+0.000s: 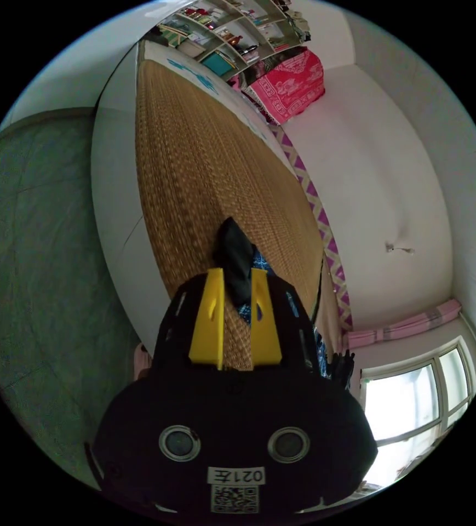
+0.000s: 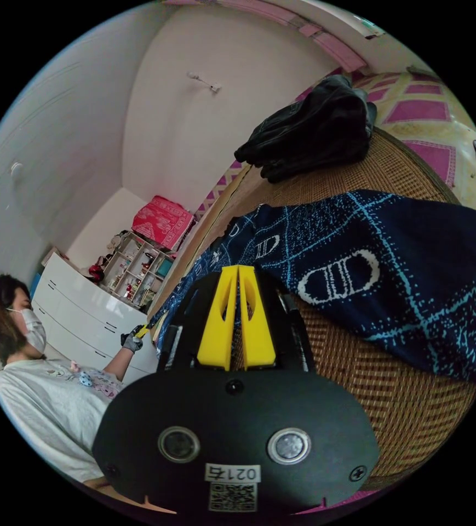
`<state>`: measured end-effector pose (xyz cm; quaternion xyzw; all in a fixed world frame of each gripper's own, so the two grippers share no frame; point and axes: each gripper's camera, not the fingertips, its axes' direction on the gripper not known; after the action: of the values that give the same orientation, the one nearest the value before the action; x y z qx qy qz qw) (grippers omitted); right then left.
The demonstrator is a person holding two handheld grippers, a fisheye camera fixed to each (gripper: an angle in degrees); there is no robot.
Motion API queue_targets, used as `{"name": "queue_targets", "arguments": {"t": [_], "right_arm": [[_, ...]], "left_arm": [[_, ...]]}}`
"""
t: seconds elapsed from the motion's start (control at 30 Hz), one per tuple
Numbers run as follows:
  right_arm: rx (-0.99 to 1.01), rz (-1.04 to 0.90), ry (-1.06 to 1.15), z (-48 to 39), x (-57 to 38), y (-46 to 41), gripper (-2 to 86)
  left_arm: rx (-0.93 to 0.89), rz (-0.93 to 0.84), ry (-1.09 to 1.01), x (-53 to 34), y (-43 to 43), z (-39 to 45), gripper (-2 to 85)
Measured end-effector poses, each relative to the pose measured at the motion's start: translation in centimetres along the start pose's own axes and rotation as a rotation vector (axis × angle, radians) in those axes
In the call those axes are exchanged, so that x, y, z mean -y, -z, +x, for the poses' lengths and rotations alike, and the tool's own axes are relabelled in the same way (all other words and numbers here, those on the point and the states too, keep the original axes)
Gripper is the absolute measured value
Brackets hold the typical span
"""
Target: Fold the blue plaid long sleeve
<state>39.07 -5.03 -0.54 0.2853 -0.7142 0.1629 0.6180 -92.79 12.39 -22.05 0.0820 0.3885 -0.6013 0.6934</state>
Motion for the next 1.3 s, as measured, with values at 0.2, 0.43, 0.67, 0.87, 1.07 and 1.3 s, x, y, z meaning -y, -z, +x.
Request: {"name": "queue_targets", "arguments": {"t": [0.2,0.43,0.67,0.87,1.07,1.3], "right_arm": [[0.011,0.002,0.003,-1.7,-0.1,0.6,-0.7],[0.042,0.013,0.012,-3.8,-0.3,1.7,-0.7],[0.055,0.005,0.048,-6.8,-0.7,2.8,-0.7],[0.124,0.05,0.068,-8.8,-1.3,5.0,-0.7],[0.207,0.131,0.03,-9.6,-1.7,7.6,-0.7],[0.249,0.176,0.013,-11.5,-1.7,9.3,-0.7]], "left_arm": [[-0.058,0.096,-0.143,-7.4,-3.4,0.6,-0.9],[-0.171,0.119,-0.592,-20.6,-8.2,14.2,-1.0],[-0.292,0.052,-0.96,-39.7,-17.6,27.7,-1.0],[-0.34,-0.047,-1.208,-61.9,-31.3,32.6,-1.0],[-0.355,-0.299,-1.329,-84.4,-49.3,30.4,-1.0],[-0.158,-0.494,-1.511,-104.3,-67.0,20.3,-0.9]]}}
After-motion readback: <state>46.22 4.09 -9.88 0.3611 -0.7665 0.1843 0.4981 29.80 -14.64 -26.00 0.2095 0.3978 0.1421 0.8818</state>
